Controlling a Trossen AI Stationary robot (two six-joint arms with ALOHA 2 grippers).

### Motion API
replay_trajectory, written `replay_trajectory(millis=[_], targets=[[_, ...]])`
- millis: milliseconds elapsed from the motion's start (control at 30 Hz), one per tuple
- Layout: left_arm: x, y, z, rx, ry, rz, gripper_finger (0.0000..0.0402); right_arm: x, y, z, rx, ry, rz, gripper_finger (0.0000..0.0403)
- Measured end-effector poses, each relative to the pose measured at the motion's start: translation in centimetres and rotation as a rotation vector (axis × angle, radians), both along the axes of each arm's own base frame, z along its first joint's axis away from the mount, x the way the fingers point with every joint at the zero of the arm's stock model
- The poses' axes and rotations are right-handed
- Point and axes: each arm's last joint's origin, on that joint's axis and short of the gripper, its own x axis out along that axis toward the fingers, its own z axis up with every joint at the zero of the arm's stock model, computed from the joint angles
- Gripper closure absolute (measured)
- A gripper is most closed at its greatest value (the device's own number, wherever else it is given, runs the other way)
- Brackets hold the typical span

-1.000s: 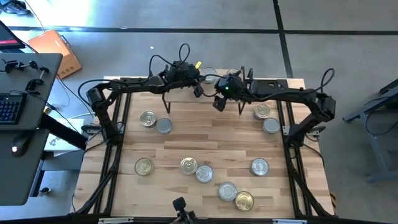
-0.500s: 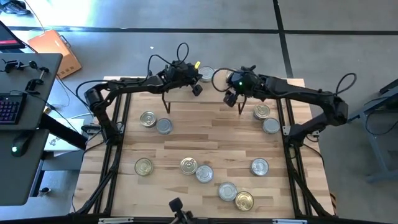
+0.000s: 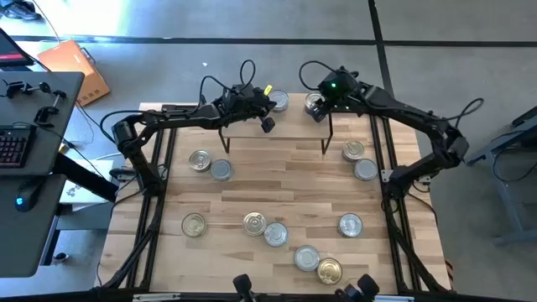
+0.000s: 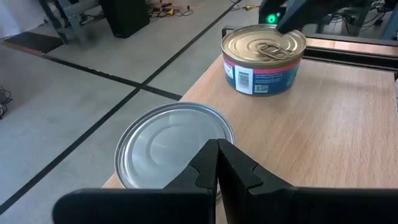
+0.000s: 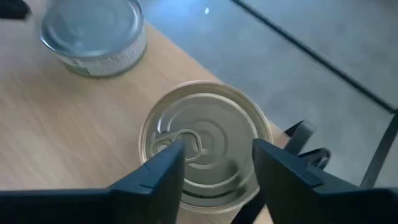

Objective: Stack canned seafood by type on shelf
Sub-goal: Put the bottom left light green tuna can on the shelf, then put the top left green tuna can on the shelf

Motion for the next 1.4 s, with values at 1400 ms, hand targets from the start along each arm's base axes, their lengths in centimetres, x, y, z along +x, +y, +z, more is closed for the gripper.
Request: replay_trajectory(millis=[1400], targets=[[0.3, -2.4, 1.5, 0.081, 0.030, -0.018, 0.0402, 5.7, 2.1, 0.5, -0.163, -0.020, 0.228, 0.0296]])
